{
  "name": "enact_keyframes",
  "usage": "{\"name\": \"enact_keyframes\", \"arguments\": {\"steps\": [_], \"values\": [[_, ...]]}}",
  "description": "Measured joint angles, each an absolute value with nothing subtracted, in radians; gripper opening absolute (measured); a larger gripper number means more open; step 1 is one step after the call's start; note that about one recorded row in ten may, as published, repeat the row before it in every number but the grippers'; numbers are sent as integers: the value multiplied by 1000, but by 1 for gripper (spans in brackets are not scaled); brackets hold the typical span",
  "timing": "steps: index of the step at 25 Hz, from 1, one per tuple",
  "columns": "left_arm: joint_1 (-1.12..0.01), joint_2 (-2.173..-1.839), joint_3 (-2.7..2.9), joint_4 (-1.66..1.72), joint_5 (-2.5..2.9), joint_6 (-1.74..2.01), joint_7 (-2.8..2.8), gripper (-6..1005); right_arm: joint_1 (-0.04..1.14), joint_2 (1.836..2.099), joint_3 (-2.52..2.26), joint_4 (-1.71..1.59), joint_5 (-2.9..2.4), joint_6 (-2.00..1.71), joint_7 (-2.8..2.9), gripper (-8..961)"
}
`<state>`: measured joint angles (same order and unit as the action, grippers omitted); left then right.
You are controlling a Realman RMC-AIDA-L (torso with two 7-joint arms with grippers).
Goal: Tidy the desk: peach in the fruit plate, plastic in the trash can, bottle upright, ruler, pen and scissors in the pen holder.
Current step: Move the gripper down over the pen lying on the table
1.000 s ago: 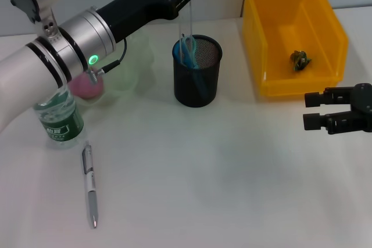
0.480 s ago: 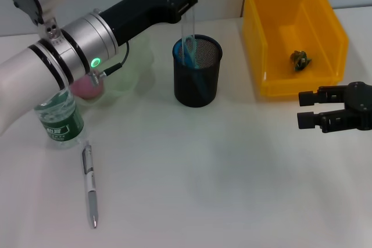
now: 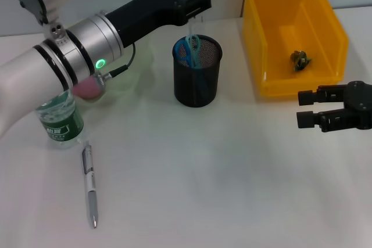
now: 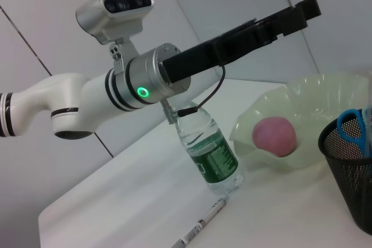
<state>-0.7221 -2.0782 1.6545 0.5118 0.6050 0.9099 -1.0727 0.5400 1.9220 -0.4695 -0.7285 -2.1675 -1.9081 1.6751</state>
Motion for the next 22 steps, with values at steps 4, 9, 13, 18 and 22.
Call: {"name": "enact_keyframes", "arguments": {"steps": [4, 9, 13, 18, 22], "values": [[-695, -2069, 1666, 590, 685, 912, -1158, 750, 540, 1921, -469, -729, -2168, -1908, 1675, 833], [-629, -2057, 1641, 800, 1008, 906, -1467, 752, 540, 1919, -469, -730, -2167, -1908, 1675, 833], [-601, -2053, 1629, 897, 1150, 908, -1602, 749, 540, 1919, -469, -732, -2167, -1908, 1675, 833], [-522, -2050, 1614, 1141, 1470, 936, -1921, 748, 539, 1919, -469, -734, -2167, -1905, 1668, 833], [-487, -2057, 1507, 1389, 1878, 1159, -2365, 748, 539, 1919, -469, -735, -2167, -1900, 1666, 833]]}}
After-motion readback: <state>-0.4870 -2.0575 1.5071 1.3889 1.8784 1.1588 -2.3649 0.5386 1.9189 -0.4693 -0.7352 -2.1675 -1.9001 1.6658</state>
